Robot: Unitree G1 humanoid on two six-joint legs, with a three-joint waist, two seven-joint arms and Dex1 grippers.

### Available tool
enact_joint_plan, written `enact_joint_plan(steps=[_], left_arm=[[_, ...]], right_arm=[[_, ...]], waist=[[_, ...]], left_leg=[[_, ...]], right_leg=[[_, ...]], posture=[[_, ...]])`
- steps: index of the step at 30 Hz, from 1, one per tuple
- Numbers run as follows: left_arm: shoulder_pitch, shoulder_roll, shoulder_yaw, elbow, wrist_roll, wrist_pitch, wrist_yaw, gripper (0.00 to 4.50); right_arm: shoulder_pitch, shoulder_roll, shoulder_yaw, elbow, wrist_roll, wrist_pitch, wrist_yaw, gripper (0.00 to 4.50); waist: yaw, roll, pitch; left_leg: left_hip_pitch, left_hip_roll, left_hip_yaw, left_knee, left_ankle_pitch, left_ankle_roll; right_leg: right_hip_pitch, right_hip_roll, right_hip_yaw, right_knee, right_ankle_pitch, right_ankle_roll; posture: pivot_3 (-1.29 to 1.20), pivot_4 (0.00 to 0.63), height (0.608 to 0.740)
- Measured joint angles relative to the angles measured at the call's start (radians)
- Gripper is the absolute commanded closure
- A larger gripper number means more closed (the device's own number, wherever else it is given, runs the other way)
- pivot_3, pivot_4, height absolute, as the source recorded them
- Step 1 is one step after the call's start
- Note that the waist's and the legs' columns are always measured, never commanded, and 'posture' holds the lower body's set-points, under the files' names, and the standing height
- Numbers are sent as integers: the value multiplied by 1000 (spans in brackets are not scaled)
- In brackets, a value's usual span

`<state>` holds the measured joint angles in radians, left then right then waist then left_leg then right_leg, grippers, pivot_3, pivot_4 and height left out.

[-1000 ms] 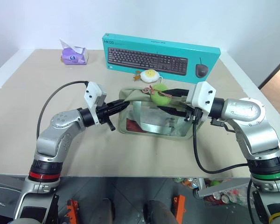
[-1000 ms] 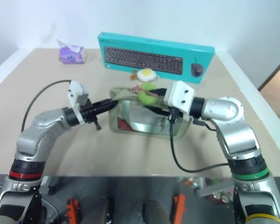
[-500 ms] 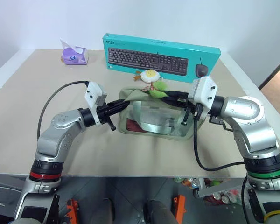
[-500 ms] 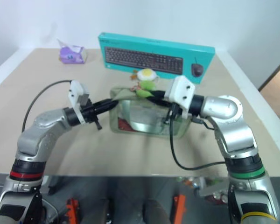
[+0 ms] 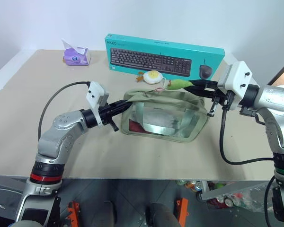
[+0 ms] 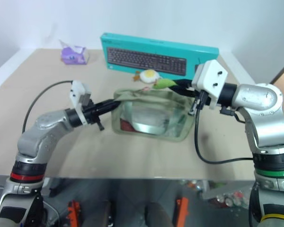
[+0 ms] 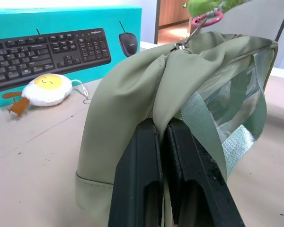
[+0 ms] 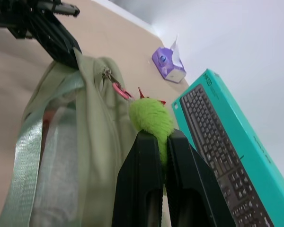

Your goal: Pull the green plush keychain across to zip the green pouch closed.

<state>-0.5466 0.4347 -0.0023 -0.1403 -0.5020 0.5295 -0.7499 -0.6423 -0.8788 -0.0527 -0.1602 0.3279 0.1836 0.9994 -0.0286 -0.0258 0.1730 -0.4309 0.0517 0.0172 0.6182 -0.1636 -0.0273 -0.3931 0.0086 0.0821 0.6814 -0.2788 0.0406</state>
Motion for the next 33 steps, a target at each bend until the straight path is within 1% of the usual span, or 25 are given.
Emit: enact_joint_plan(steps=[5,9,13,16,24,27,33], left_arm=[[-2,0,0,0,-8,3,8,4500],[-15,-22,0,2,-9,25,43,4500],[-26,-39,1,-6,-25,70,73,4500],[-36,-61,6,-31,-57,143,107,4500],[-54,-62,5,-37,-93,226,117,4500],[-56,-62,10,-37,-96,242,132,4500],[-62,-58,19,-39,-103,266,138,4500]], right_arm=[[3,-3,0,-1,4,-3,-5,4468],[1,-2,0,-2,3,5,-18,4468],[-34,6,0,0,2,12,-28,4468],[-103,62,8,5,1,18,-62,4468],[-167,142,34,11,-1,43,-87,4468],[-168,150,44,16,-5,38,-86,4468],[-103,132,32,31,-17,19,-83,4468]], waist=[[0,0,0],[2,0,0],[2,0,0],[4,0,0],[4,0,0],[4,0,0],[4,0,0]], left_leg=[[0,0,0,0,0,0],[0,0,0,0,0,0],[0,0,0,0,0,0],[0,0,-1,0,0,0],[-1,0,-1,-1,0,0],[-1,0,-1,-1,0,0],[0,0,0,-1,0,0]], right_leg=[[0,0,0,0,0,0],[0,0,0,0,0,0],[0,0,0,0,0,0],[0,0,0,0,0,0],[-1,0,-1,0,2,-3],[-1,0,0,0,2,-3],[-1,0,0,0,2,-3]], posture=[[0,150,740],[0,150,740],[0,150,740],[0,150,740],[0,150,740],[0,150,740],[0,150,740]])
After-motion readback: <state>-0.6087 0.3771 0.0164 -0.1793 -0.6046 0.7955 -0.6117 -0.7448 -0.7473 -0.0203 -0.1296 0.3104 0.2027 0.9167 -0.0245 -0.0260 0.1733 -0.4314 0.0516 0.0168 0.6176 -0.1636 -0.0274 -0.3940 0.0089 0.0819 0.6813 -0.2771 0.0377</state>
